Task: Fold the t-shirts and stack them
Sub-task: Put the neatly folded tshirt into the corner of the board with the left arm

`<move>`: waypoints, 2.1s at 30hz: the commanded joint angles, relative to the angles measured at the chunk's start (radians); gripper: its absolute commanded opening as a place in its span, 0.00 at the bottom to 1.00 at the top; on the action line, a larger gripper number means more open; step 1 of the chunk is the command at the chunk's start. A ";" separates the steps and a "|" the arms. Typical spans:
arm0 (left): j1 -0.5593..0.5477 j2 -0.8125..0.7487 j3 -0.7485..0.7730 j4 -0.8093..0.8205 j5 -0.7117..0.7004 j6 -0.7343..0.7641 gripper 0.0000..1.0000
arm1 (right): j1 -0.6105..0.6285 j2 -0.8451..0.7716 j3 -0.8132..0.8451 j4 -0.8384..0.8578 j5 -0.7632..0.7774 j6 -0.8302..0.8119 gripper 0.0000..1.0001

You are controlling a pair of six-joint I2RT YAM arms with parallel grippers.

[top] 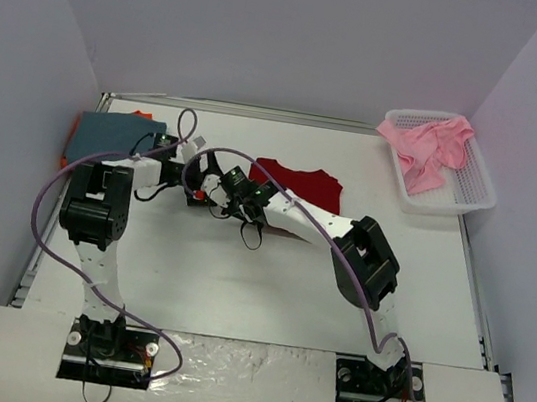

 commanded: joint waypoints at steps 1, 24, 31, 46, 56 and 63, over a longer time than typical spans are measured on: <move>-0.060 0.043 -0.021 0.205 0.062 -0.209 0.94 | 0.006 -0.037 0.043 -0.038 0.018 -0.006 0.00; -0.200 0.258 0.093 0.486 0.022 -0.459 0.94 | 0.006 -0.040 0.048 -0.061 0.008 -0.011 0.00; -0.214 0.291 0.085 0.543 0.049 -0.496 0.89 | 0.005 -0.037 0.041 -0.062 0.006 -0.009 0.00; -0.220 0.280 0.094 0.500 0.117 -0.473 0.02 | 0.003 -0.020 0.046 -0.100 -0.024 -0.023 0.30; -0.188 0.238 0.192 0.272 0.105 -0.309 0.02 | -0.021 -0.225 0.076 -0.735 -0.598 -0.233 1.00; -0.171 0.240 0.302 0.045 0.068 -0.110 0.02 | -0.390 -0.456 -0.213 -0.644 -0.632 -0.234 1.00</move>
